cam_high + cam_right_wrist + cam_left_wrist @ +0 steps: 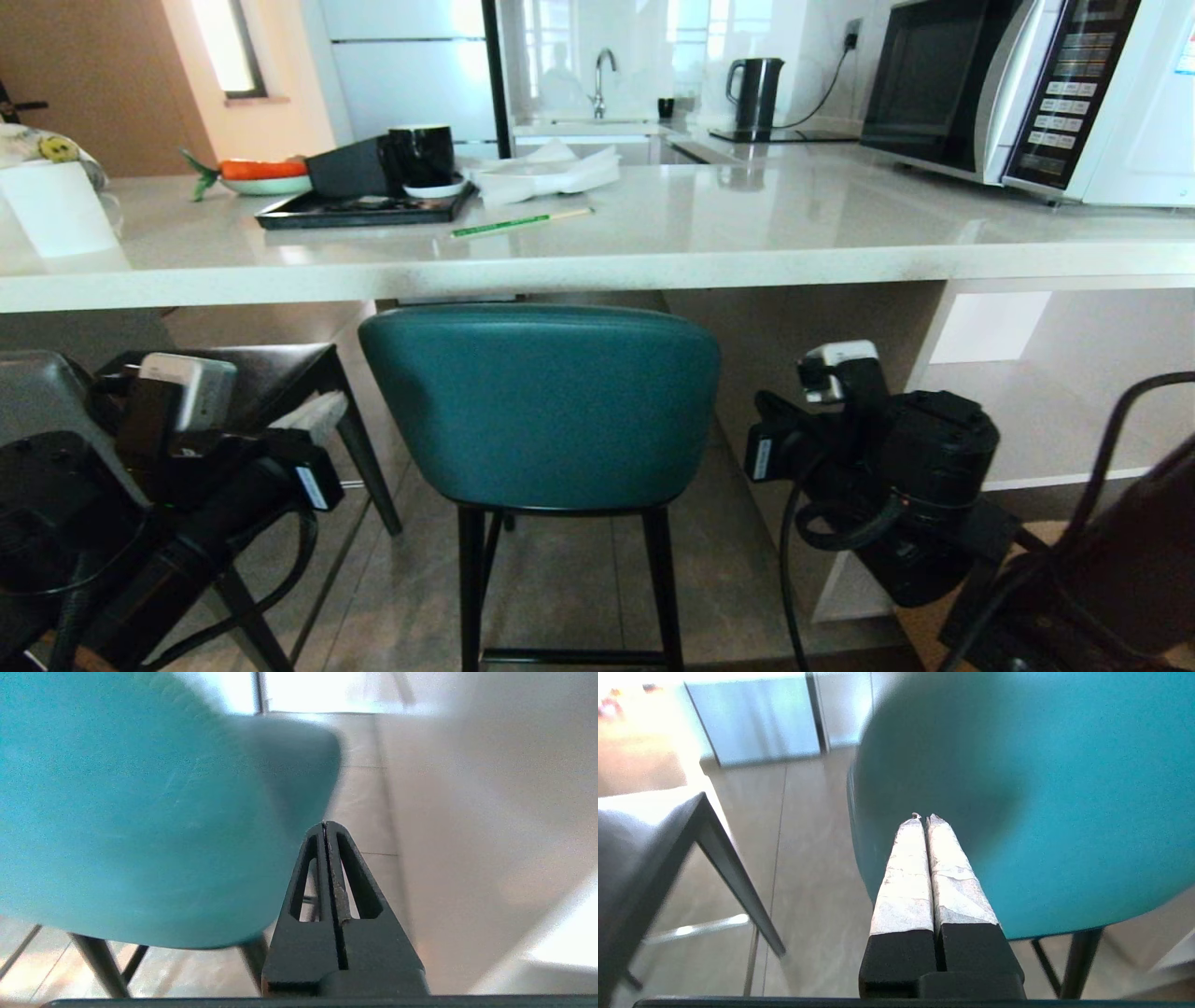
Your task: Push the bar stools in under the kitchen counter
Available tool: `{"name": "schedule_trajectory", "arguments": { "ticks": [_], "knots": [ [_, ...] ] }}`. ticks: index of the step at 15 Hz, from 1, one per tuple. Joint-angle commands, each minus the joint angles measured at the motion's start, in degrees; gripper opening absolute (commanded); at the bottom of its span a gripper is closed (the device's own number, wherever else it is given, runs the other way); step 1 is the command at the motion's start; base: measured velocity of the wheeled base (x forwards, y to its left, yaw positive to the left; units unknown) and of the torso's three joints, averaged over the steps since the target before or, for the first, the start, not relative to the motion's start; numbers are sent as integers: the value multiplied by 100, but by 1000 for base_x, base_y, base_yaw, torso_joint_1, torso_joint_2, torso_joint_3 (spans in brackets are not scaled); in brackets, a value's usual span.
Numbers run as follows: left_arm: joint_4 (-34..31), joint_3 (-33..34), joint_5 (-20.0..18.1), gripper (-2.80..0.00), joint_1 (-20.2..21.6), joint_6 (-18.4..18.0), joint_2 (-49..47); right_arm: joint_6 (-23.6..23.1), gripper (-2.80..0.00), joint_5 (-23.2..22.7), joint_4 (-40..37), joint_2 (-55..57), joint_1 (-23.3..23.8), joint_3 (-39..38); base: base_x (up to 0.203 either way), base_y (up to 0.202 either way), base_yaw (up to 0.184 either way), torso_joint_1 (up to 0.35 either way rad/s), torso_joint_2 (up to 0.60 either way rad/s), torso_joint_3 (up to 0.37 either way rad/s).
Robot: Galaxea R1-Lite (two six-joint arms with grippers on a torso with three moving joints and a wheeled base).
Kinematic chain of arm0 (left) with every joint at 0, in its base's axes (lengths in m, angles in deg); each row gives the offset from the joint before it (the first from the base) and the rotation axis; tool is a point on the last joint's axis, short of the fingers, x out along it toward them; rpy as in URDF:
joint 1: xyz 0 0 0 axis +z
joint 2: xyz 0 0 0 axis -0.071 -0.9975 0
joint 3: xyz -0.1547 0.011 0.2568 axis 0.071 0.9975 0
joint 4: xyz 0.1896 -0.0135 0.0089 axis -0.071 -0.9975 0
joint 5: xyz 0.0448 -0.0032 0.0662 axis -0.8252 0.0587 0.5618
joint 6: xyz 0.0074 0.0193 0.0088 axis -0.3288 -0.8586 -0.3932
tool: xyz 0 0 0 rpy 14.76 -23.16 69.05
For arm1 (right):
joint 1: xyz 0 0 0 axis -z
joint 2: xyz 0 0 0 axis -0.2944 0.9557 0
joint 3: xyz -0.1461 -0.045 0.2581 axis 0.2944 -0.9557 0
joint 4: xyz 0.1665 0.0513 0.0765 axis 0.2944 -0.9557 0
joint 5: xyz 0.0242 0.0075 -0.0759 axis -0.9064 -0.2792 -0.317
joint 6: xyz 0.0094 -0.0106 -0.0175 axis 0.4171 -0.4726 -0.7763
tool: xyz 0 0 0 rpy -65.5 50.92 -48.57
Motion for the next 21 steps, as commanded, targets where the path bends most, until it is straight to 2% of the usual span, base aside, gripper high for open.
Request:
{"name": "schedule_trajectory", "arguments": {
  "ticks": [1,3,6,9,11,13,15,17,19,20,21],
  "knots": [
    [-321,37,8,-280,-41,-3,1138,28,-280,91,43,-862,44,-437,0,0,0,0,0,0],
    [-1515,-113,63,-280,-43,16,2311,54,-280,179,27,-1699,359,-879,0,0,0,0,0,0],
    [-4091,-685,304,-280,-37,212,3931,8,-280,236,-162,-3013,909,-1550,0,0,0,0,0,0],
    [-5581,-1367,458,-280,160,334,5008,-437,-280,253,-431,-4162,1382,-1972,0,0,0,0,0,0],
    [-7055,-2069,438,-280,412,350,5648,-981,-280,244,-488,-4748,1719,-2046,0,0,0,0,0,0],
    [-7434,-2321,422,-280,563,360,6030,-1431,-280,213,-480,-5208,2046,-2036,0,0,0,0,0,0],
    [-8043,-2731,328,-280,825,351,6453,-1661,-280,194,-495,-5706,2302,-2045,0,0,0,0,0,0],
    [-8604,-2858,-253,-280,1097,342,6942,-1867,-280,157,-622,-6209,2540,-1990,0,0,0,0,0,0],
    [-9000,-2870,-1073,-280,1609,340,7399,-2117,-280,79,-1067,-6722,2663,-1701,0,0,0,0,0,0],
    [-9211,-2932,-1480,-280,1852,314,7557,-2171,-280,54,-1584,-7018,2680,-1347,0,0,0,0,0,0],
    [-9287,-2979,-1584,-280,1878,148,7604,-2182,-280,33,-2359,-7363,2689,-982,0,0,0,0,0,0]
  ]
}}
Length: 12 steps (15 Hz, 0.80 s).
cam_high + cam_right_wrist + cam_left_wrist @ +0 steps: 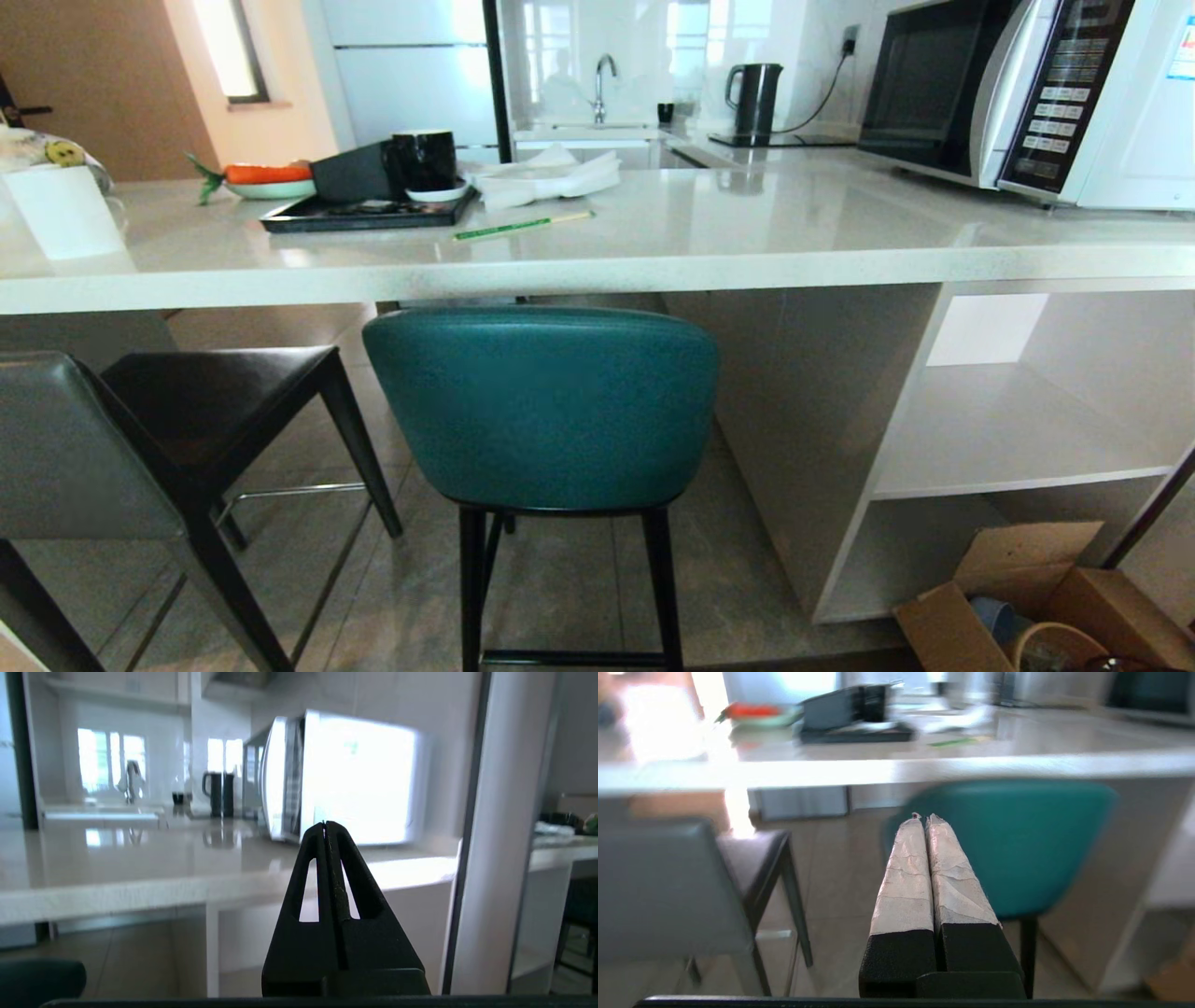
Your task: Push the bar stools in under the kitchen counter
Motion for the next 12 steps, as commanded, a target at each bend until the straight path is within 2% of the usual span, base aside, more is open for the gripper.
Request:
{"name": "schedule_trajectory", "arguments": {
  "ticks": [1,4,5,7,8,10,11,12],
  "knots": [
    [-23,1,-71,-280,109,-151,257,-1,-280,-42,-1310,-866,24,561,0,0,0,0,0,0],
    [-18,252,-95,-280,109,-345,257,79,-280,-555,-4321,-1973,94,1788,0,0,0,0,0,0],
    [-15,398,-100,-280,107,-348,262,176,-280,-853,-5082,-2236,304,2214,0,0,0,0,0,0],
    [-6,567,-69,-280,-64,-287,115,588,-280,-1596,-5638,-2549,1020,2433,0,0,0,0,0,0],
    [-2,539,78,-280,-406,-217,-114,786,-280,-1750,-5771,-2684,1122,2380,0,0,0,0,0,0],
    [-26,556,367,-280,-1203,-362,-114,1599,-280,-2009,-6073,-2863,832,2321,0,0,0,0,0,0],
    [-26,648,454,-280,-1405,-424,11,1867,-280,-2169,-6227,-2877,717,2332,0,0,0,0,0,0],
    [24,737,790,-280,-1387,-357,96,2124,-280,-2203,-6256,-2838,700,2349,0,0,0,0,0,0]
  ]
}}
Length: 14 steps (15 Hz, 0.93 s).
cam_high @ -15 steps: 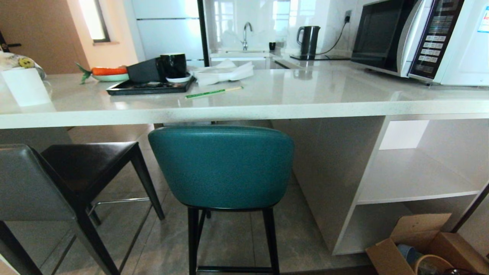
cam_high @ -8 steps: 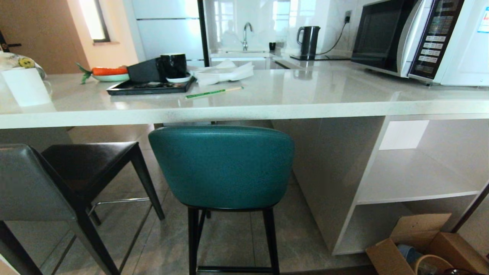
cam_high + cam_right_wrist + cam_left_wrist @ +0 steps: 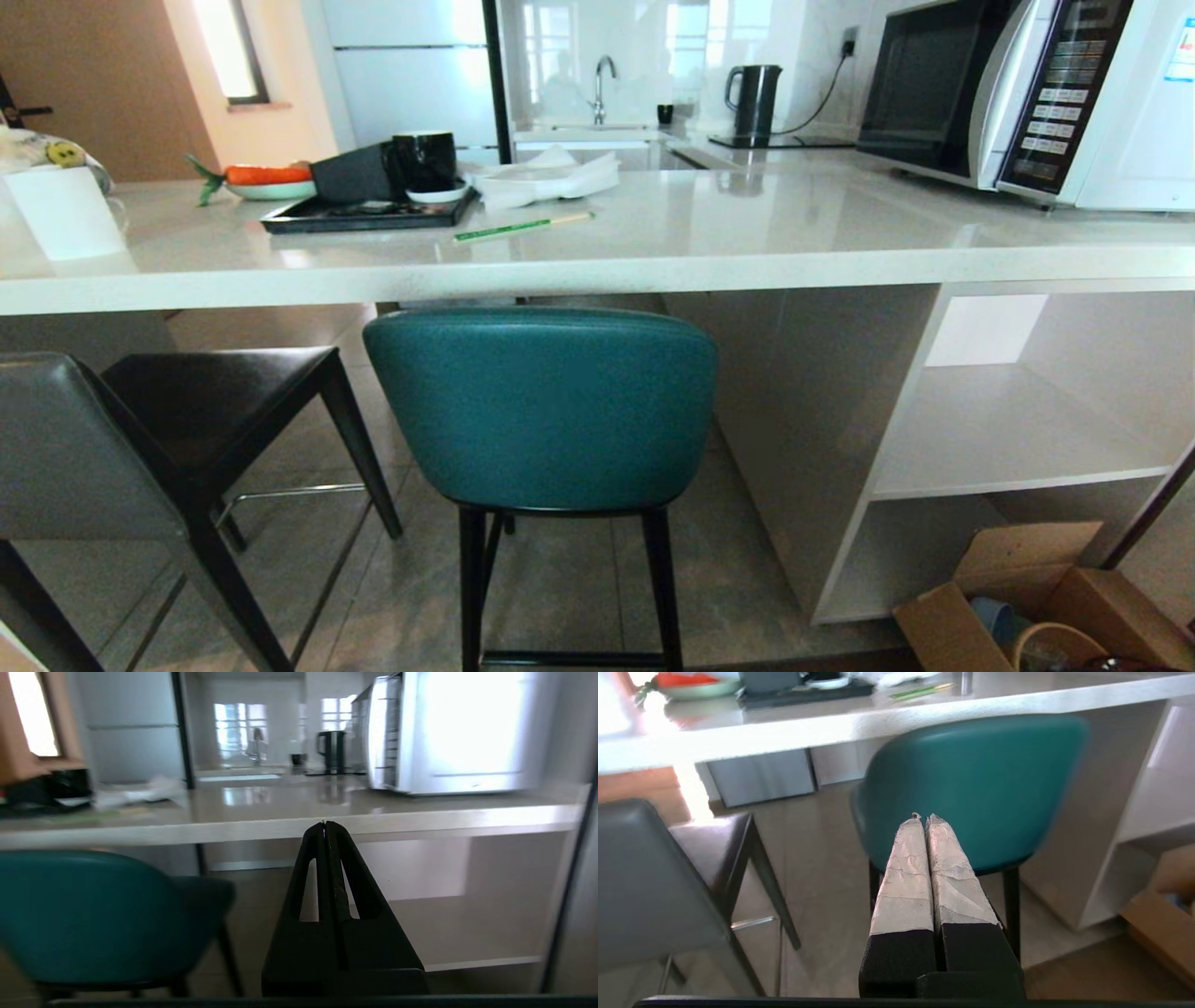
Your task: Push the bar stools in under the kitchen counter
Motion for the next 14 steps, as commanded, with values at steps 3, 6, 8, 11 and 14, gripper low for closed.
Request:
{"name": "schedule_trajectory", "arguments": {
  "ticks": [3,6,8,11,14],
  "knots": [
    [25,-112,736,-280,9,223,88,161,-280,-258,-93,-37,-64,-59,0,0,0,0,0,0],
    [52,-175,456,-280,450,140,83,-23,-280,-402,-127,-74,-57,-60,0,0,0,0,0,0],
    [30,-242,183,-280,449,167,82,-87,-280,-580,-467,-349,71,-102,0,0,0,0,0,0],
    [0,-433,420,-280,553,31,98,-131,-280,-687,-983,-620,139,-103,0,0,0,0,0,0],
    [7,-405,429,-280,555,150,99,-139,-280,-696,-992,-663,139,-276,0,0,0,0,0,0]
  ]
}}
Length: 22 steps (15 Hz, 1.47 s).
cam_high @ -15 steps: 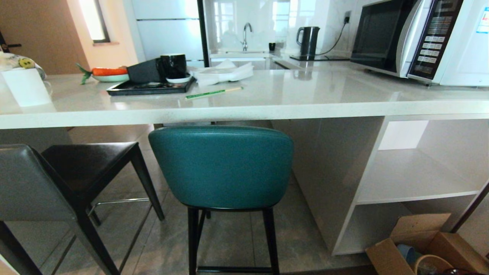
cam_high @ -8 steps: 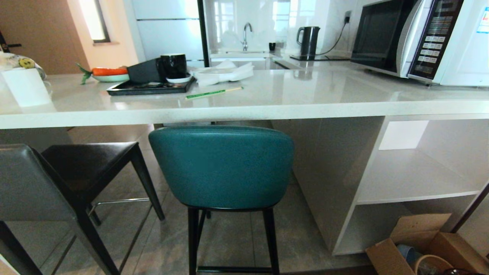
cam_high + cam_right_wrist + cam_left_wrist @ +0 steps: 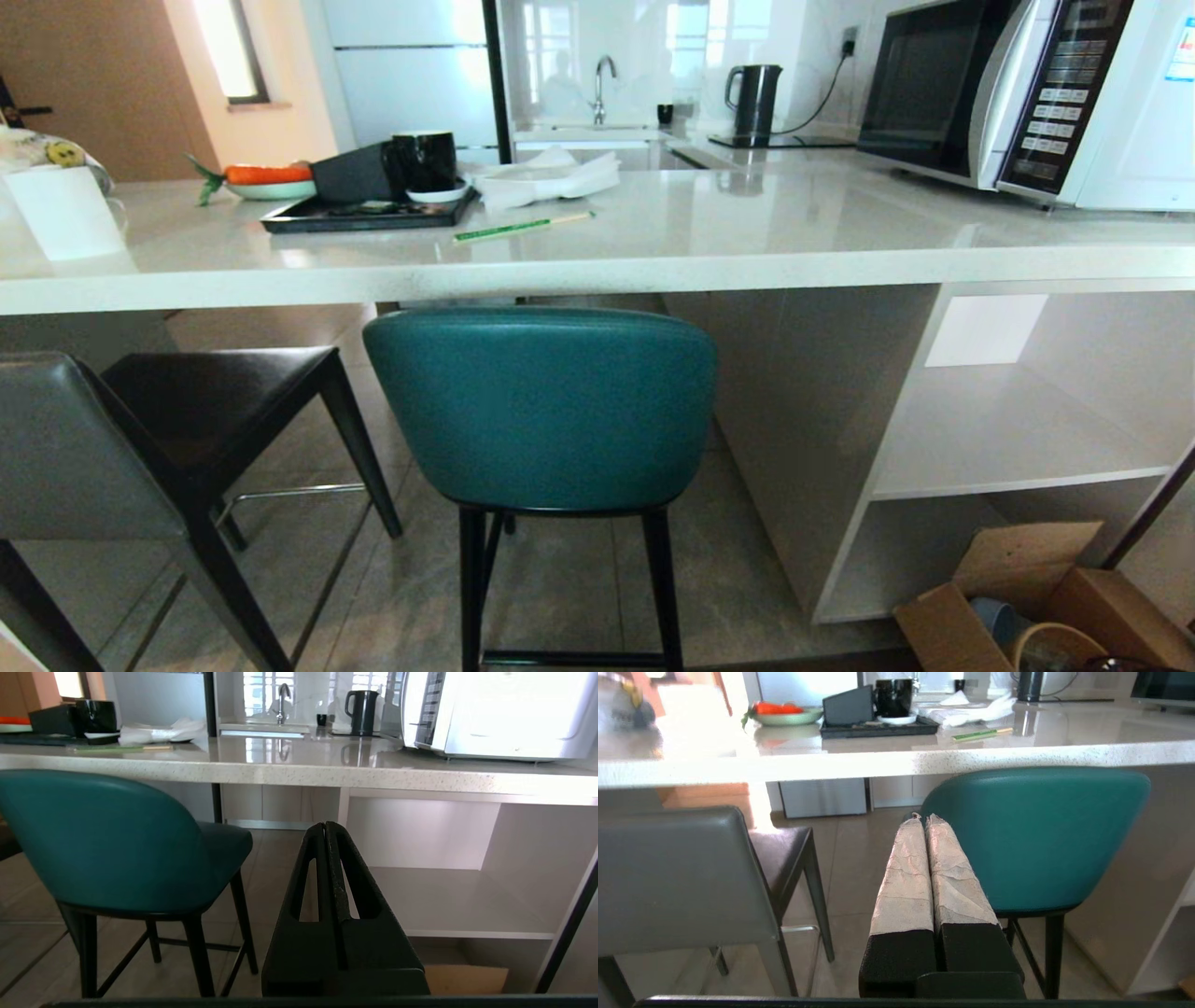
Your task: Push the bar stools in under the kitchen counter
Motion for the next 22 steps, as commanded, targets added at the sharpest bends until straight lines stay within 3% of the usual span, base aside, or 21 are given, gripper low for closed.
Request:
{"name": "schedule_trajectory", "arguments": {
  "ticks": [1,4,7,11,13,15,18,20,22],
  "knots": [
    [-13,-70,9,-280,7,36,-23,-5,-280,-4,-4,-47,-1,-49,0,0,0,0,0,0],
    [-88,-198,-33,-280,7,18,-15,16,-280,-31,-12,-51,-1,-76,0,0,0,0,0,0],
    [86,661,95,-280,7,-87,-22,63,-280,-11,-16,-199,-1,-321,0,0,0,0,0,0],
    [1598,2105,323,-280,14,-398,-30,43,-280,343,-396,-595,-1,-793,0,0,0,0,0,0],
    [1342,1826,142,-280,14,-437,-31,153,-280,672,-434,-546,-1,-750,0,0,0,0,0,0],
    [684,1436,42,-280,13,-435,-32,367,-280,848,-434,-543,-6,-735,0,0,0,0,0,0],
    [-39,716,85,-280,14,-364,-32,211,-280,830,-458,-671,-1,-869,0,0,0,0,0,0],
    [-207,325,139,-280,35,-128,-27,76,-280,709,-461,-675,-1,-908,0,0,0,0,0,0],
    [-365,310,61,-280,568,-81,48,4,-280,553,-461,-666,-1,-902,0,0,0,0,0,0]
  ]
}}
